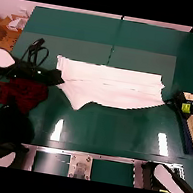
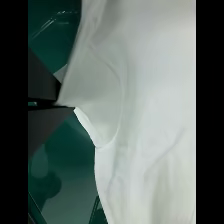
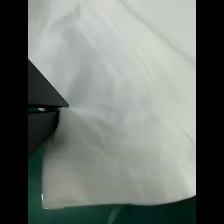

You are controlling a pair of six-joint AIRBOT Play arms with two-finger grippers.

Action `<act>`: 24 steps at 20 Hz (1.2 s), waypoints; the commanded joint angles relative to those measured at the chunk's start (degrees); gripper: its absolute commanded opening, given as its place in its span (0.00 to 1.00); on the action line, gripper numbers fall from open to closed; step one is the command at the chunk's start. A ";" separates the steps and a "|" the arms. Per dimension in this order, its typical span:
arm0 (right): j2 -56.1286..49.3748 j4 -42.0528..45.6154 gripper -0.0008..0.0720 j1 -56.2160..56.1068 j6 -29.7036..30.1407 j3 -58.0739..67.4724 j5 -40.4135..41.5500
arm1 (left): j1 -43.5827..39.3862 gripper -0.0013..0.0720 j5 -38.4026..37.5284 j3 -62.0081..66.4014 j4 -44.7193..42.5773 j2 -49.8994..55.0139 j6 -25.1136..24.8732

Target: Fold the shirts.

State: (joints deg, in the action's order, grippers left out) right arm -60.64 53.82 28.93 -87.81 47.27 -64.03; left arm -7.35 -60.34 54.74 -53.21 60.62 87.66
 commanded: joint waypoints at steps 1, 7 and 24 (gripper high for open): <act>-6.62 -2.40 0.03 -2.64 -0.26 8.20 1.18 | 0.17 0.05 0.28 9.35 -0.81 7.48 0.44; -26.40 -5.01 0.03 -6.21 -0.26 27.91 1.20 | 4.13 0.05 1.33 26.53 -0.37 23.61 2.29; -49.83 1.60 0.72 1.57 7.43 53.66 -14.23 | 11.72 0.99 0.94 50.80 8.61 44.96 0.02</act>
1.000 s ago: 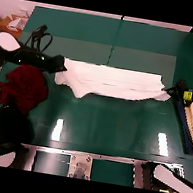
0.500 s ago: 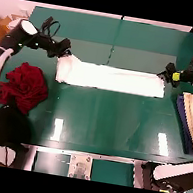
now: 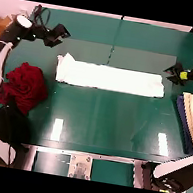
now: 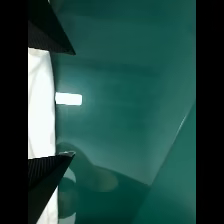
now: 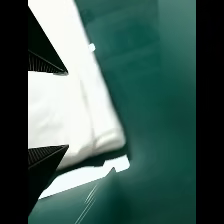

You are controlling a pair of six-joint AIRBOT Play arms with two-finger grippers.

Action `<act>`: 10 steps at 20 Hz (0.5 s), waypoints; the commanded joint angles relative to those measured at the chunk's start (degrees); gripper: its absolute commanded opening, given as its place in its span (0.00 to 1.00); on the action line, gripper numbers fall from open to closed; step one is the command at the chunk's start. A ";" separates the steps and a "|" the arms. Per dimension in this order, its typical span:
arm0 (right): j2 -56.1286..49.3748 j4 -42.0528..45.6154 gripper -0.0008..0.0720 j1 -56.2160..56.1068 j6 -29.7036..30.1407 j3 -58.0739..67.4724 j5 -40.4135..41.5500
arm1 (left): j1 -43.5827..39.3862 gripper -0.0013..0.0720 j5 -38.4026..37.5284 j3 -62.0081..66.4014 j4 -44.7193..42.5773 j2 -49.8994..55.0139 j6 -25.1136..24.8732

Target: Fold the shirts.

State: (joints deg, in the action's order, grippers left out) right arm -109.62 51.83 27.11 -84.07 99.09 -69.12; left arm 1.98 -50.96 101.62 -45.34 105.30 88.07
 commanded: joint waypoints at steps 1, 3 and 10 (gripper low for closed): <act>-1.70 3.87 0.72 4.00 5.42 1.75 -11.17 | 2.71 0.99 -10.29 4.07 0.57 0.28 -0.70; -3.96 3.78 0.72 4.24 8.37 1.77 -13.27 | 2.64 0.40 -13.46 4.02 0.55 0.31 -1.40; -10.97 -2.73 0.71 1.07 11.37 1.79 -12.46 | 0.48 0.06 -16.48 4.02 0.57 0.31 -3.91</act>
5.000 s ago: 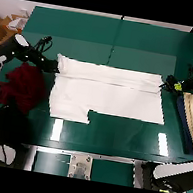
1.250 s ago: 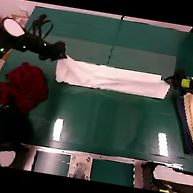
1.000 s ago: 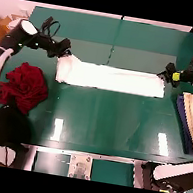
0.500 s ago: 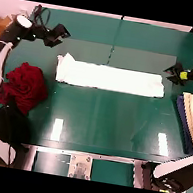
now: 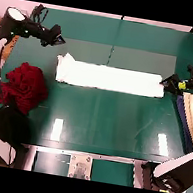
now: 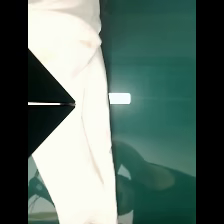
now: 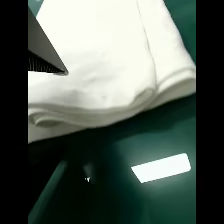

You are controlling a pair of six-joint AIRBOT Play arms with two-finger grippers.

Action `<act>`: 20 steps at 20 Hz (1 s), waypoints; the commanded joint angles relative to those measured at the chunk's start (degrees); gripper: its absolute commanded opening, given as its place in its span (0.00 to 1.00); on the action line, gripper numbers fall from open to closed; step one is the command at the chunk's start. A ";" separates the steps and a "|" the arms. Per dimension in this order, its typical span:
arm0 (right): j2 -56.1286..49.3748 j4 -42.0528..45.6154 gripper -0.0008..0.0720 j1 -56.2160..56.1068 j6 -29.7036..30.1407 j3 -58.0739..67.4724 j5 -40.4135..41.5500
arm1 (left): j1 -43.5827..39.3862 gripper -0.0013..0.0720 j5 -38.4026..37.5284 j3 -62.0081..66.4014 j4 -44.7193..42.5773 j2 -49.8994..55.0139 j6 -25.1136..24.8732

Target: Fold the shirts.

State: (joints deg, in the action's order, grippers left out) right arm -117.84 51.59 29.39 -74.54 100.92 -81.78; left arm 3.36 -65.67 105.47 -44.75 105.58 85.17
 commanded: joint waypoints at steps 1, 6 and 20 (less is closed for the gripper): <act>-3.50 -3.32 0.63 -1.92 2.21 0.00 0.50 | -1.60 0.06 -1.66 0.17 -0.04 0.02 -1.66; -3.93 -3.39 0.03 -3.85 3.23 2.43 -0.26 | -8.00 0.06 0.26 0.17 -0.74 0.61 -3.43; 25.46 -14.80 0.03 -7.54 -0.24 5.79 -11.08 | -39.23 0.06 33.27 0.24 2.64 15.13 -2.54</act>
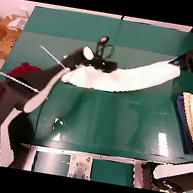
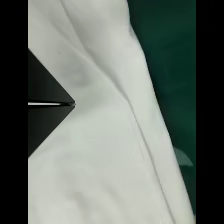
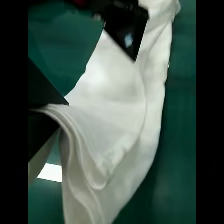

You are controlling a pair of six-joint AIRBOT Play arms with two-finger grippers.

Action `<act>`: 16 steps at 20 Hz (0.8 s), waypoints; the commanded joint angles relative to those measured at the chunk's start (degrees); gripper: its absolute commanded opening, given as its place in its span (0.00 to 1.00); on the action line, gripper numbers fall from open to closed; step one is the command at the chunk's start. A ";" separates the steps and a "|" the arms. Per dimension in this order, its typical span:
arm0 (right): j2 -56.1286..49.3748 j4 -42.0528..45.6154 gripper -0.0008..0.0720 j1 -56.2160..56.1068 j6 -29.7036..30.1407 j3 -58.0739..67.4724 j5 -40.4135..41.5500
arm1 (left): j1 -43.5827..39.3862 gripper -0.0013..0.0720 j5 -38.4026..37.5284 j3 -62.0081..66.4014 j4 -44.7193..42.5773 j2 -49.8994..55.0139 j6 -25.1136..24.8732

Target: Fold the shirts.

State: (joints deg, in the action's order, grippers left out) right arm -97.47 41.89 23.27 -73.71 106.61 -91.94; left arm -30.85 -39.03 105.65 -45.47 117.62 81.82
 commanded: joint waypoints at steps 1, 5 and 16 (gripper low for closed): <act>5.79 -6.47 0.03 -1.86 -1.07 0.11 -0.92 | -6.16 0.06 7.54 0.07 5.79 4.22 0.74; 6.34 -9.09 0.03 -2.49 -1.03 0.26 -0.55 | -8.15 0.06 7.37 0.04 13.29 7.80 0.66; 6.34 -8.90 0.03 -6.82 -4.11 0.20 0.59 | 13.05 0.06 -35.47 12.74 10.73 -1.84 -5.18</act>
State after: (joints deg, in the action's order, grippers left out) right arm -91.18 33.12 18.90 -76.01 106.83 -92.18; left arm -25.06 -55.88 113.16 -33.04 118.72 78.06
